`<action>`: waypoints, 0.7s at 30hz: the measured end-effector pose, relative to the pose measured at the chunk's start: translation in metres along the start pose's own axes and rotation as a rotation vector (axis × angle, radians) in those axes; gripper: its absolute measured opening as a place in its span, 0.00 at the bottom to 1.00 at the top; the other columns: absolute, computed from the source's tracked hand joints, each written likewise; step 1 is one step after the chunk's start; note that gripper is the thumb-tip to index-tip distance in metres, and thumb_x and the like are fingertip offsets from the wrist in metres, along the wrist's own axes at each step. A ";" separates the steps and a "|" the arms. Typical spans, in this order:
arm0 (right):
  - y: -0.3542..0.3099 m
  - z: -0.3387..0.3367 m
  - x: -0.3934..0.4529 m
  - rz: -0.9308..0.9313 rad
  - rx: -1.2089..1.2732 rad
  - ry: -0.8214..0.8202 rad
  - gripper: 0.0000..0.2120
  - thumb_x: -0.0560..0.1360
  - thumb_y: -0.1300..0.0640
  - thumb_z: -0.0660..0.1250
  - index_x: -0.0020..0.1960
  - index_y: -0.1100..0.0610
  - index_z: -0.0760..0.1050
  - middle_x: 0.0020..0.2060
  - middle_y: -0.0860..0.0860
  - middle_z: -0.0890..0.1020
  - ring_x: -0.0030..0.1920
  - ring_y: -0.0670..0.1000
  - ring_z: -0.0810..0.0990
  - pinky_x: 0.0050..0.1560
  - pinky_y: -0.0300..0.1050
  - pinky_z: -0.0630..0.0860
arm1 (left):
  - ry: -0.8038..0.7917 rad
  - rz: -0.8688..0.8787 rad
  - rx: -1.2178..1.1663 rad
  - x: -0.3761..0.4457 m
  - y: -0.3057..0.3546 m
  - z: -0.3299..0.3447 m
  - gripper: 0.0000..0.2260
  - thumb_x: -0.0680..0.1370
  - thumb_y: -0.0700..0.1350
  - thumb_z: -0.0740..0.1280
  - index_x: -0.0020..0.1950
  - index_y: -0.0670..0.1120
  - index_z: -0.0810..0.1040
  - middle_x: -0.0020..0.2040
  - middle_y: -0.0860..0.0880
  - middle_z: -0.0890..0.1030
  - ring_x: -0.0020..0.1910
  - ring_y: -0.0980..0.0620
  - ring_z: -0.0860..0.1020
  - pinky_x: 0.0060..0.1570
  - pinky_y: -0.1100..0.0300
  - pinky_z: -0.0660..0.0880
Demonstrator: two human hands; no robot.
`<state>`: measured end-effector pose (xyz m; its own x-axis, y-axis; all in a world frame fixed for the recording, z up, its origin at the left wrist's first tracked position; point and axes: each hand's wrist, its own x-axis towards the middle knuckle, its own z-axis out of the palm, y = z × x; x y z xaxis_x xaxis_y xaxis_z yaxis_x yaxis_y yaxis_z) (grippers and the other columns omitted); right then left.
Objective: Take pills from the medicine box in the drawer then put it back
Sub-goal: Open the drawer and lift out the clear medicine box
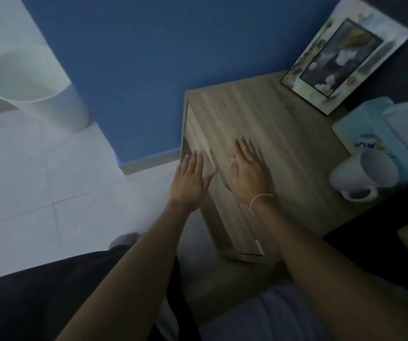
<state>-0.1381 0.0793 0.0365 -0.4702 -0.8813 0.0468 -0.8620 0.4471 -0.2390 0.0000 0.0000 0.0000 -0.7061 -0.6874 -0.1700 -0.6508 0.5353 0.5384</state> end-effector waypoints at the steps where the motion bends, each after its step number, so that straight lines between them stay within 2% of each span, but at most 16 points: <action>1: 0.000 0.000 0.002 0.007 -0.006 -0.010 0.24 0.81 0.52 0.45 0.75 0.58 0.56 0.75 0.54 0.60 0.76 0.52 0.54 0.76 0.54 0.54 | -0.009 -0.006 -0.014 0.004 0.001 0.003 0.29 0.82 0.57 0.47 0.78 0.43 0.45 0.79 0.45 0.47 0.78 0.48 0.44 0.77 0.52 0.44; 4: -0.001 0.002 0.003 0.004 -0.012 0.006 0.24 0.81 0.53 0.46 0.75 0.58 0.56 0.76 0.55 0.60 0.76 0.52 0.54 0.76 0.54 0.54 | -0.041 -0.016 -0.087 0.016 0.002 0.009 0.32 0.81 0.59 0.50 0.78 0.44 0.43 0.80 0.46 0.46 0.78 0.47 0.44 0.77 0.51 0.45; 9: 0.002 0.004 0.002 -0.011 0.006 0.038 0.24 0.81 0.53 0.46 0.75 0.58 0.57 0.75 0.55 0.61 0.76 0.53 0.54 0.76 0.54 0.54 | -0.016 -0.018 -0.206 0.031 0.003 0.015 0.35 0.80 0.57 0.56 0.78 0.43 0.42 0.80 0.45 0.46 0.78 0.45 0.46 0.77 0.48 0.47; 15: 0.005 0.008 0.003 -0.025 0.031 0.055 0.23 0.81 0.54 0.48 0.75 0.59 0.58 0.75 0.55 0.62 0.76 0.52 0.55 0.76 0.52 0.52 | -0.025 -0.090 -0.283 0.030 0.002 0.016 0.38 0.78 0.61 0.57 0.77 0.52 0.35 0.79 0.49 0.40 0.78 0.43 0.42 0.74 0.41 0.44; 21: 0.003 0.005 0.002 -0.019 0.031 0.034 0.23 0.81 0.54 0.47 0.75 0.58 0.57 0.76 0.54 0.60 0.76 0.52 0.54 0.76 0.53 0.52 | -0.055 -0.161 -0.271 0.029 -0.001 0.001 0.43 0.75 0.65 0.60 0.76 0.53 0.34 0.79 0.47 0.38 0.78 0.41 0.42 0.72 0.36 0.46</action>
<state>-0.1408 0.0787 0.0308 -0.4603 -0.8838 0.0844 -0.8648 0.4248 -0.2676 -0.0202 -0.0205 -0.0067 -0.6188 -0.7211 -0.3117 -0.6626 0.2660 0.7001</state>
